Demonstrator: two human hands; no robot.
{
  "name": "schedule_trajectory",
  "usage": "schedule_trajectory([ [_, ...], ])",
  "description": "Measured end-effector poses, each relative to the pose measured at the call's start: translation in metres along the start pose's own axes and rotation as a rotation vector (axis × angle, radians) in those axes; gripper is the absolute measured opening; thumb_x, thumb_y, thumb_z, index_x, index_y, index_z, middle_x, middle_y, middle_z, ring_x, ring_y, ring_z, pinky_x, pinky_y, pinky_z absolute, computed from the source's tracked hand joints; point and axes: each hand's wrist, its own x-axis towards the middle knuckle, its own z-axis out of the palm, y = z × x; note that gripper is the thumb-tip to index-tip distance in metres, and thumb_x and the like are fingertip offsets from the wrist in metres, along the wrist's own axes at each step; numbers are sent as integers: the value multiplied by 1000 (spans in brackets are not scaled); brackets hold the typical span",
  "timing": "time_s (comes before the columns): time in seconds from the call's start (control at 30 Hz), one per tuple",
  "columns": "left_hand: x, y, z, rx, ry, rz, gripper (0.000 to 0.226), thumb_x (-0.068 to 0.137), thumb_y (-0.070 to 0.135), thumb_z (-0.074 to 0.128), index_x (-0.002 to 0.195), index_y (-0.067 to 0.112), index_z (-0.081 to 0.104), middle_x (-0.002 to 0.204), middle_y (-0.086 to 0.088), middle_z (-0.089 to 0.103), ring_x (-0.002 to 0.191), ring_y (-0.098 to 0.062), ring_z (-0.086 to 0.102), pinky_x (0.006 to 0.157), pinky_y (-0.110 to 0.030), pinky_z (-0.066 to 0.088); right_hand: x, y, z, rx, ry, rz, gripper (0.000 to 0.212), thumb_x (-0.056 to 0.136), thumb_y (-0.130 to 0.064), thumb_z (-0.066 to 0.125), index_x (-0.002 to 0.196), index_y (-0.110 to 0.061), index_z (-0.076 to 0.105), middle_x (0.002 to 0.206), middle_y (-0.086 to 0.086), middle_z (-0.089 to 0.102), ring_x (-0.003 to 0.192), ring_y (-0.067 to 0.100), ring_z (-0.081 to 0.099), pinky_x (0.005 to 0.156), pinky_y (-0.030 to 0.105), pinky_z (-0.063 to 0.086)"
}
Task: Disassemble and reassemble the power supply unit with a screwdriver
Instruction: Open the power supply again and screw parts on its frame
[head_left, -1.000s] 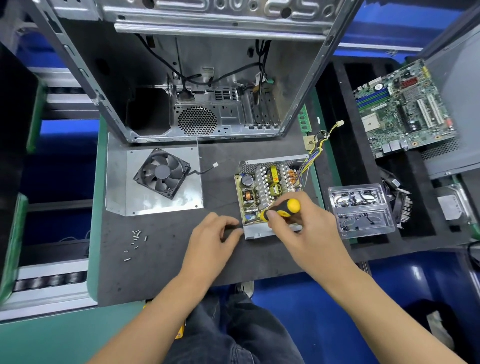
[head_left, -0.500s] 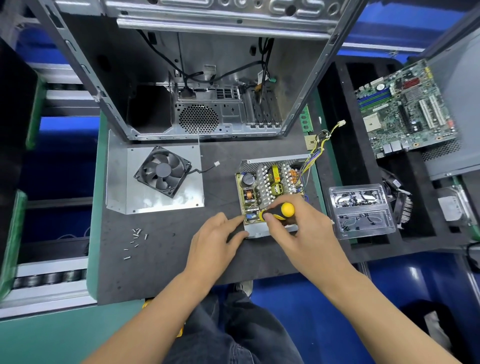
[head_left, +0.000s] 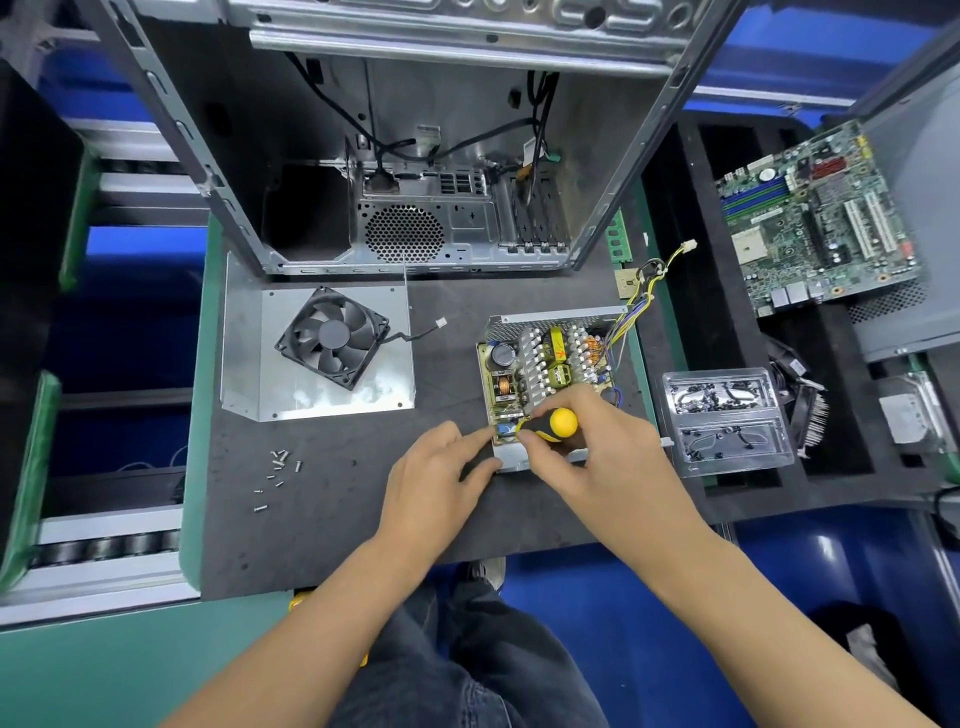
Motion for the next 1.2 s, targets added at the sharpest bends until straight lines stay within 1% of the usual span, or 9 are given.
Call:
schedule_trajectory([
  [0.13, 1, -1, 4, -12, 13, -16, 36, 87, 26, 76, 122, 23, 72, 75, 9, 37, 71, -11, 42, 61, -31, 44, 8, -12, -7, -334, 0, -130, 28, 88, -28, 74, 108, -12, 62, 70, -1, 60, 61, 27, 61, 53, 38, 51],
  [0.23, 2, 0, 3, -38, 11, -32, 33, 88, 24, 74, 121, 19, 72, 74, 9, 37, 70, -12, 43, 63, -33, 45, 18, -19, -12, -483, -84, -138, 29, 96, -40, 58, 100, -11, 59, 80, 5, 58, 71, 32, 58, 61, 40, 50],
  [0.37, 3, 1, -5, -174, 57, -84, 25, 91, 14, 69, 115, 19, 73, 72, 10, 43, 66, -8, 47, 69, -15, 42, 30, -28, -18, -430, -260, -313, 8, 91, -12, 59, 95, -6, 60, 98, 10, 50, 76, 25, 50, 69, 33, 42],
  [0.53, 3, -3, -15, -603, 51, -506, 26, 100, 14, 53, 114, 27, 71, 88, 9, 67, 69, 2, 58, 70, -13, 44, 41, -34, -18, -906, -313, -259, 31, 104, -43, 41, 113, -16, 52, 105, 7, 58, 86, 32, 67, 58, 33, 40],
  [0.73, 13, -5, -30, -1049, 68, -743, 27, 102, -6, 41, 113, 1, 65, 95, -13, 71, 77, -14, 70, 66, -18, 55, 49, -35, -23, -815, -527, -256, 30, 89, -2, 53, 114, -15, 43, 114, 8, 40, 69, 15, 47, 55, 24, 33],
  [0.8, 13, -10, -33, -1121, 72, -761, 22, 103, -3, 44, 107, 2, 65, 94, -15, 73, 79, -18, 75, 67, -19, 57, 50, -41, -19, -962, -483, -258, 18, 100, -19, 53, 116, -14, 48, 112, 9, 53, 85, 26, 64, 62, 30, 41],
  [0.9, 11, -15, -33, -1131, 77, -813, 13, 100, 7, 55, 99, 1, 67, 80, -11, 75, 73, -19, 75, 64, -20, 57, 54, -41, -20, -1015, -454, -172, 38, 101, -47, 46, 118, -13, 52, 110, 9, 60, 100, 32, 64, 65, 33, 39],
  [1.03, 8, -19, -34, -1093, 81, -835, 18, 95, 19, 66, 91, 2, 68, 68, -4, 69, 57, -11, 64, 53, -18, 52, 55, -37, -22, -930, -553, -352, 31, 88, 0, 51, 114, -13, 45, 117, 11, 42, 98, 26, 53, 71, 31, 44],
  [1.2, 9, -17, -35, -1128, 53, -834, 18, 95, 19, 66, 92, 2, 70, 71, -4, 69, 60, -10, 64, 54, -17, 52, 47, -44, -21, -966, -549, -222, 29, 102, -22, 49, 131, -19, 49, 118, 7, 55, 101, 32, 64, 67, 34, 41],
])
